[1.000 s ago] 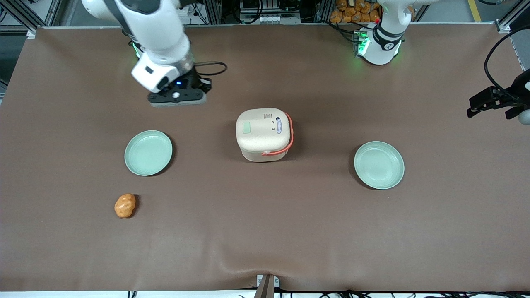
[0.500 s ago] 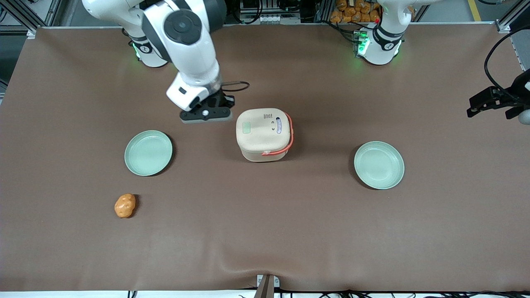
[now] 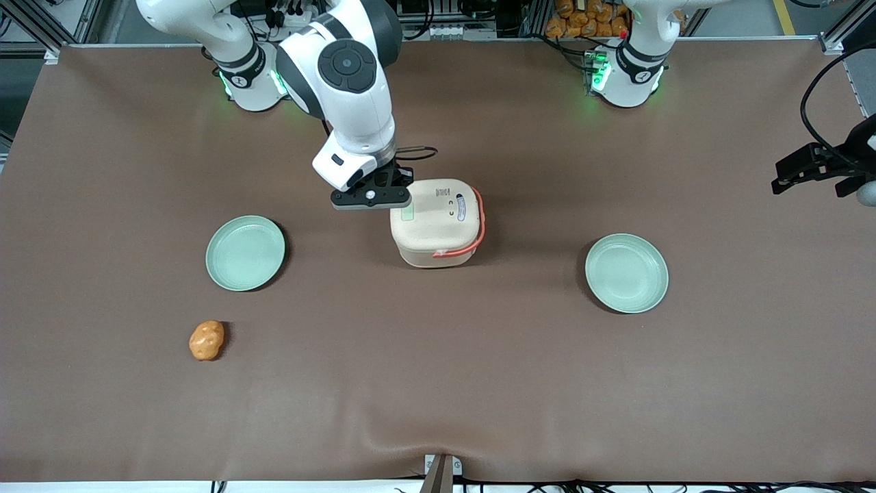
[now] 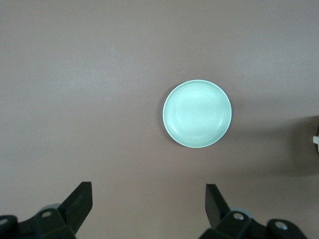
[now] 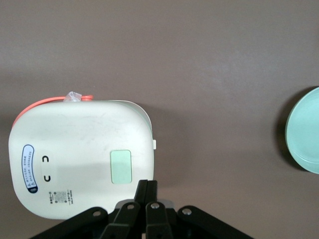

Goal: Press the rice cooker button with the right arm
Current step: 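Lower the closed right gripper onto the rice cooker's lid button, then press down on the lid button with the right gripper fingertips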

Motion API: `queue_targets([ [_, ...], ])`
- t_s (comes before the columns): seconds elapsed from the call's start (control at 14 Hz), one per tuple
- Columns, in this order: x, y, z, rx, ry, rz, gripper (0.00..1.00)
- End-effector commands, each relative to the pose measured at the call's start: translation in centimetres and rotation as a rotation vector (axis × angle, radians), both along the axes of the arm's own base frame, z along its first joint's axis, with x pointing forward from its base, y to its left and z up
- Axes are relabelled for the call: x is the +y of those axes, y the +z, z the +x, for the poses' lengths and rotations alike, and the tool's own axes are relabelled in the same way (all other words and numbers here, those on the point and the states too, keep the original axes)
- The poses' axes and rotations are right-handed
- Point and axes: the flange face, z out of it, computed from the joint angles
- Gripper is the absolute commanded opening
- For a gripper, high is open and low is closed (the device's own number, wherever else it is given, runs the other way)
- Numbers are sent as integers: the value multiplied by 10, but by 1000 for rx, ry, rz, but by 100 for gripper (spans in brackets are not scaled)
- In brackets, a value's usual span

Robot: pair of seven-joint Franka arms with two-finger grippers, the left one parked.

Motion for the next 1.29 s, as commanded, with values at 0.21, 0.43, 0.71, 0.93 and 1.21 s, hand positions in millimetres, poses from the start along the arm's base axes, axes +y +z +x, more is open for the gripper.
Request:
queue_targets([
  [0.21, 20, -23, 1, -30, 6, 0, 0],
  [0.43, 27, -35, 2, -36, 13, 5, 0],
  [0.71, 31, -49, 0, -23, 12, -7, 0],
  [0.93, 35, -62, -3, -11, -18, -20, 0],
  [1.21, 37, -76, -2, 3, -23, -35, 0],
])
